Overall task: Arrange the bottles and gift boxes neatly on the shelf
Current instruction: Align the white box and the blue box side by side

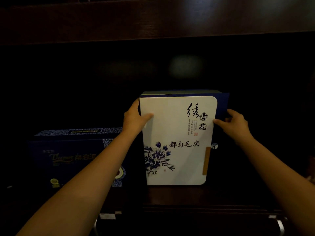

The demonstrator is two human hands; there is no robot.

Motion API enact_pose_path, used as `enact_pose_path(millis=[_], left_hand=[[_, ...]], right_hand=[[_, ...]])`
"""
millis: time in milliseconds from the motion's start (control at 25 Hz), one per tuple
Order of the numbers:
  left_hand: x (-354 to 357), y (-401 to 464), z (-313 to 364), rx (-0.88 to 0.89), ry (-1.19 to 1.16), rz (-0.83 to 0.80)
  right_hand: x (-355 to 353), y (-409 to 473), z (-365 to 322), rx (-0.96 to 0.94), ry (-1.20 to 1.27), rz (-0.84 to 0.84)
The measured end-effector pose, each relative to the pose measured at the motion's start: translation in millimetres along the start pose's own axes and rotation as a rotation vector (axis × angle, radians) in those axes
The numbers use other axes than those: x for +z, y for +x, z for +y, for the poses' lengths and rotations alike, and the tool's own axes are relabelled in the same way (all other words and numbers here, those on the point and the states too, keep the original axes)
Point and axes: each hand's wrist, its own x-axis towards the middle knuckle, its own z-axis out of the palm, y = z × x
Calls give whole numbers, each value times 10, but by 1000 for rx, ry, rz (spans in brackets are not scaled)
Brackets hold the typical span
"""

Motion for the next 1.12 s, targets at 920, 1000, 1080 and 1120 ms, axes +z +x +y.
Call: enact_pose_path(millis=[920, 1000, 1080, 1120], left_hand=[[-361, -12, -236, 14, -97, -81], [-598, -7, -341, -30, -94, 2], [-1020, 15, -559, -22, -43, 168], [-1271, 18, -709, -18, 14, 245]], right_hand=[[83, -284, -164, 9, -42, 32], [68, -327, -159, 56, -21, 31], [56, -376, -187, 71, 24, 40], [44, -408, -228, 64, 50, 54]])
